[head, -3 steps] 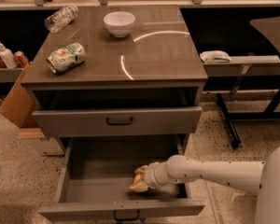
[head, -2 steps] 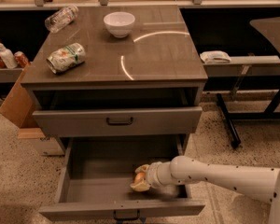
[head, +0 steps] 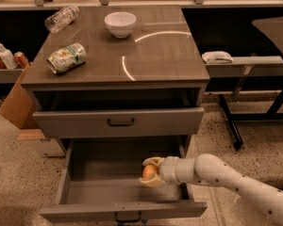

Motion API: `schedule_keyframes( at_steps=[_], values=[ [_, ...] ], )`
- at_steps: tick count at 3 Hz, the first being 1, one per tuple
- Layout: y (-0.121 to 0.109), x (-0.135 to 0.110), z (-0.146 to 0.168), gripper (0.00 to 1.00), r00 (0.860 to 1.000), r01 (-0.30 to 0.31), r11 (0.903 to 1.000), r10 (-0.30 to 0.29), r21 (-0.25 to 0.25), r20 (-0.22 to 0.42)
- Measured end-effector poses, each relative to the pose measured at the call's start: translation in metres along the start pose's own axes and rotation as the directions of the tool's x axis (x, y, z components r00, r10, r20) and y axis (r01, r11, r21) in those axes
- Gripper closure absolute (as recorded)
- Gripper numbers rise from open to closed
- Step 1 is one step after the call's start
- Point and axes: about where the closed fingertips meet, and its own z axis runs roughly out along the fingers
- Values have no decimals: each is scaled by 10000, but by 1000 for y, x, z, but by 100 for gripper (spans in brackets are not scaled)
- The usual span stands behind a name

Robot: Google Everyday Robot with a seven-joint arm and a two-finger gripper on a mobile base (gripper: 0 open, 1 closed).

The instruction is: Pick orange from middle drawer and place on counter

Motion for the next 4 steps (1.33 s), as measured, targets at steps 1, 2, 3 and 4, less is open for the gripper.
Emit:
schedule_keyframes(
  at_steps=[1, 2, 3, 4],
  values=[
    [-14, -21, -44, 100, 9974, 527, 9972, -552, 534, 457],
    [-14, -21, -44, 100, 9974, 527, 9972, -552, 534, 457],
    [-20, -53, -67, 100, 9936, 998, 9912, -1039, 865, 446],
    [-32, -109, -108, 100, 9807, 1854, 9721, -1922, 1434, 350]
  ],
)
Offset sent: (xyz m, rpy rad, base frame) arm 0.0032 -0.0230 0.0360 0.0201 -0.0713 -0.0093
